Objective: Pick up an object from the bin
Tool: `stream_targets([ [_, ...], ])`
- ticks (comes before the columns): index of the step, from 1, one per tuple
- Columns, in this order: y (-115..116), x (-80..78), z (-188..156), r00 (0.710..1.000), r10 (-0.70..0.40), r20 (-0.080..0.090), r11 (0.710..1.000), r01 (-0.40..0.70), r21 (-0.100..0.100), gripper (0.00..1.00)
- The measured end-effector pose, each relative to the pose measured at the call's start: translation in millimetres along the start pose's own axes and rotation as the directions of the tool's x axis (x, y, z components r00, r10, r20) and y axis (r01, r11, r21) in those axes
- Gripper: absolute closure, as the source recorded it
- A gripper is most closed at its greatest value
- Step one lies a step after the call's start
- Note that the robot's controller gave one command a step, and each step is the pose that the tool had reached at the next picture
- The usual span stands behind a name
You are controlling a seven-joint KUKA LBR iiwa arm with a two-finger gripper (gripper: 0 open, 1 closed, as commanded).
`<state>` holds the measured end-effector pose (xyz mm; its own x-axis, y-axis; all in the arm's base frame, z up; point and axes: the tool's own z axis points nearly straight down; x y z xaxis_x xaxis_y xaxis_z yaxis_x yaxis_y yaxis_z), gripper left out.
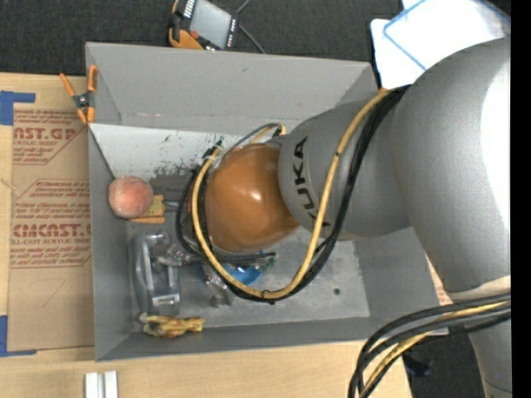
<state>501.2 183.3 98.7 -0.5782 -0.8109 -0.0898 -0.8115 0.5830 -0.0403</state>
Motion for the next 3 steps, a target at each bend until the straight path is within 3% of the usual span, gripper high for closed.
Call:
stream_targets([
  [1, -14.6, -19.7, 11.5, 0.983, 0.185, -0.002, 0.983, -0.185, -0.001, 0.0],
  [2, -1.0, 0.2, 11.1, 0.959, -0.274, 0.074, 0.961, 0.27, 0.053, 1.0],
  [3, -1.0, 0.2, 11.1, 0.959, -0.273, 0.074, 0.961, 0.27, 0.053, 1.0],
])
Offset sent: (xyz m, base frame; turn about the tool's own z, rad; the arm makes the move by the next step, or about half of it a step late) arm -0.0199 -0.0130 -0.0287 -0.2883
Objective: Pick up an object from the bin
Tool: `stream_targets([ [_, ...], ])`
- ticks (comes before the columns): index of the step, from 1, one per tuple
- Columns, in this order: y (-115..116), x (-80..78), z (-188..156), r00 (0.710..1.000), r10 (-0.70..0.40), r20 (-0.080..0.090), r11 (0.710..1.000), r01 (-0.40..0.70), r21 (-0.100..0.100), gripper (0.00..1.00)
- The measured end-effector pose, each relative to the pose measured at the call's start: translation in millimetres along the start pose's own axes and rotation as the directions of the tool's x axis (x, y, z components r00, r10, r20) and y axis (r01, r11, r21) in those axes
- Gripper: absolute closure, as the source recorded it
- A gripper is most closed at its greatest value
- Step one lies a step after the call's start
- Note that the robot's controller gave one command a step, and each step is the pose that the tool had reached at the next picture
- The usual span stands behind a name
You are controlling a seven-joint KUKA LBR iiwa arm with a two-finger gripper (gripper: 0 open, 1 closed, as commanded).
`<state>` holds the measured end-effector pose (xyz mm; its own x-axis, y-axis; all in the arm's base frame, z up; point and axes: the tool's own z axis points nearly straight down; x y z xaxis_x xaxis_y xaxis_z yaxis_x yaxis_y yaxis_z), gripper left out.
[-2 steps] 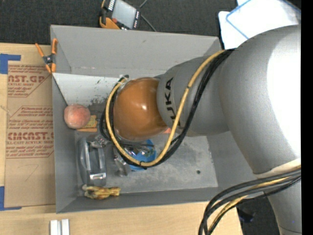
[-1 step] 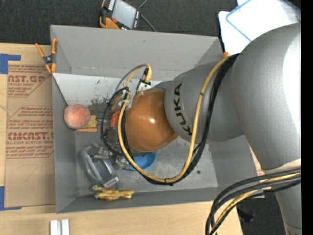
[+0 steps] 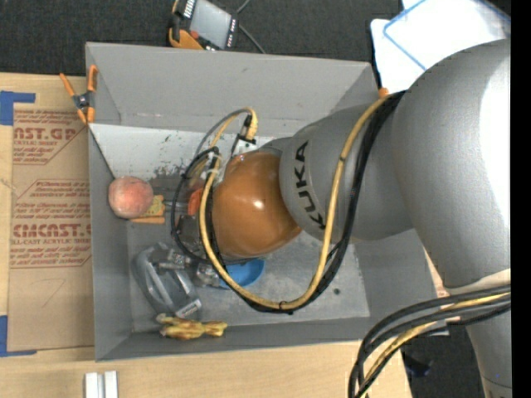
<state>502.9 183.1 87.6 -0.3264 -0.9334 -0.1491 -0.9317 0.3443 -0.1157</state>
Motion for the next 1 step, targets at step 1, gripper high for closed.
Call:
stream_targets([
  [1, -20.3, -22.1, 8.4, 0.983, 0.182, -0.004, 0.983, -0.182, 0.006, 1.0],
])
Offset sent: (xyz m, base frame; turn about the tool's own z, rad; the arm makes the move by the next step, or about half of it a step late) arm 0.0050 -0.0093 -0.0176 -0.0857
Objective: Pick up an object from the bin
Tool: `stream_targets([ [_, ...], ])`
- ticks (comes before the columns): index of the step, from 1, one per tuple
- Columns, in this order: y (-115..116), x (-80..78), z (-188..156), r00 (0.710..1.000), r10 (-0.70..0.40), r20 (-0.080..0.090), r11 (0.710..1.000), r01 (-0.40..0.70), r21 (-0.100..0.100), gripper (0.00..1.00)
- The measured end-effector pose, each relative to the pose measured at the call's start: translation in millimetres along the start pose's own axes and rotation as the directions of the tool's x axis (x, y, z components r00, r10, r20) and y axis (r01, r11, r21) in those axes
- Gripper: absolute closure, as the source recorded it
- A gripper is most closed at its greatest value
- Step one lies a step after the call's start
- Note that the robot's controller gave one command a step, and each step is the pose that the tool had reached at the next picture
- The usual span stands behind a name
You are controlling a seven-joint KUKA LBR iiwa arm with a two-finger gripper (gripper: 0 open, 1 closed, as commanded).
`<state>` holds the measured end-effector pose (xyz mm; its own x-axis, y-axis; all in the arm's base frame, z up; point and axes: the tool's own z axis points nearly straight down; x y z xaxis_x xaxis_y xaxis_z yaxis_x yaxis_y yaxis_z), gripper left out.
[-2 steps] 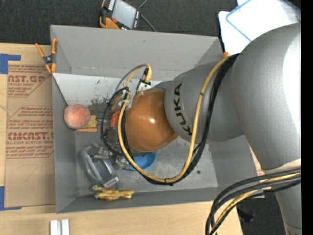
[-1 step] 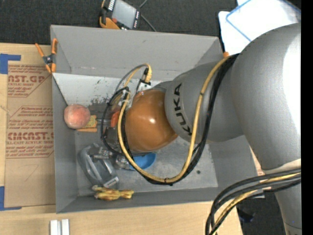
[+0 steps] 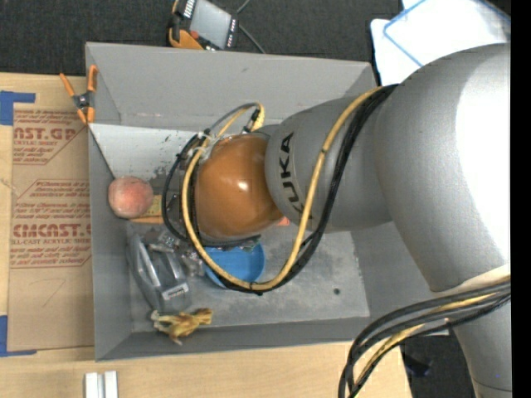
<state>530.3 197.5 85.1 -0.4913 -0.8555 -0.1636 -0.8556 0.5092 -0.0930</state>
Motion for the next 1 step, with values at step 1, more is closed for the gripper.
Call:
stream_targets([
  [1, 1.1, 14.7, -0.5, 0.965, -0.256, 0.052, 0.967, 0.254, 0.031, 1.0],
])
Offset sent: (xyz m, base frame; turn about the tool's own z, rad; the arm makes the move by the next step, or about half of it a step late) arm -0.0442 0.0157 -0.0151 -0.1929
